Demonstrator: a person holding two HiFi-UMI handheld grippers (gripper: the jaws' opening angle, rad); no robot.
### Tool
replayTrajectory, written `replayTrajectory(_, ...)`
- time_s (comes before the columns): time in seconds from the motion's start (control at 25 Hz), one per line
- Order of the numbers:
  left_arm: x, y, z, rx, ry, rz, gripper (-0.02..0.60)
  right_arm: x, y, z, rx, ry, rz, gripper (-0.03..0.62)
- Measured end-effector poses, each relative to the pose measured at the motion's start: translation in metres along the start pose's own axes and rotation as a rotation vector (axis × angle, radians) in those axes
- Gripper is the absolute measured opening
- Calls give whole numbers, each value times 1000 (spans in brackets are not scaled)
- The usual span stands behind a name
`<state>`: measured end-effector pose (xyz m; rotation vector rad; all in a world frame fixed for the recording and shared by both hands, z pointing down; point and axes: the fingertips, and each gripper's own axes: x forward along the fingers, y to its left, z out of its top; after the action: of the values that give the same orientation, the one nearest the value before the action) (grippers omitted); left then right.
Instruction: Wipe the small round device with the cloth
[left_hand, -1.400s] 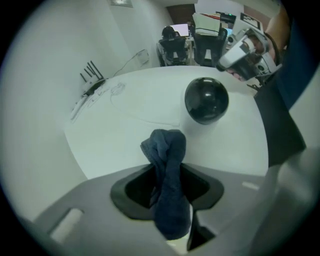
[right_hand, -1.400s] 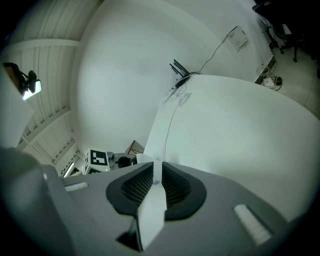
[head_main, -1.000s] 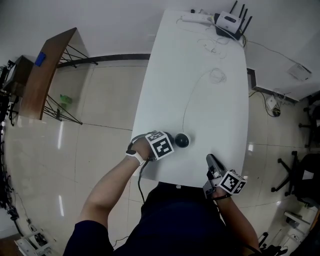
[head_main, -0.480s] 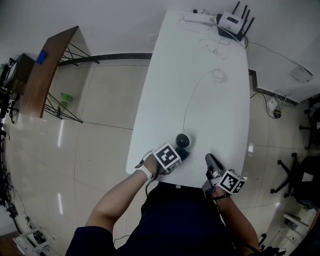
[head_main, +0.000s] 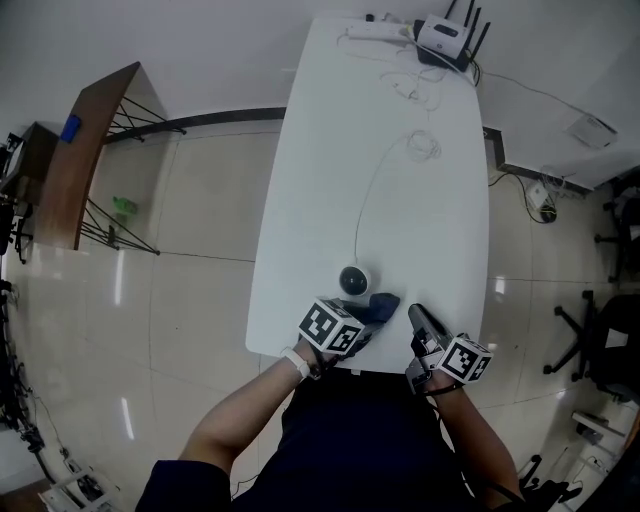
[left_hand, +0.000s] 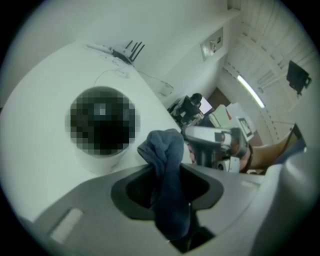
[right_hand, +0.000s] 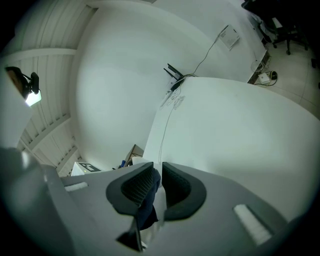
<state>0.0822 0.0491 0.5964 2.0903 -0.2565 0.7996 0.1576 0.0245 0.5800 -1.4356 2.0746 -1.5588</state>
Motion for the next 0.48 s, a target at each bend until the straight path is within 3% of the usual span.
replayTrajectory(0.12,-13,-18,24,-65,-160,-121,149,3,15,-6,5,55,104,64)
replayTrajectory(0.24,-32,-36,47,-155,-312,-263,155,2,36,-13,7,109,225,116)
replayTrajectory(0.4,-55,-51,64,-285,-461,-467,169,-5,76,-11,63,114,469,155)
replayTrajectory(0.48,-64,-50,68,-334,-523,-515,169,-6,93,-10,73,123,551,167)
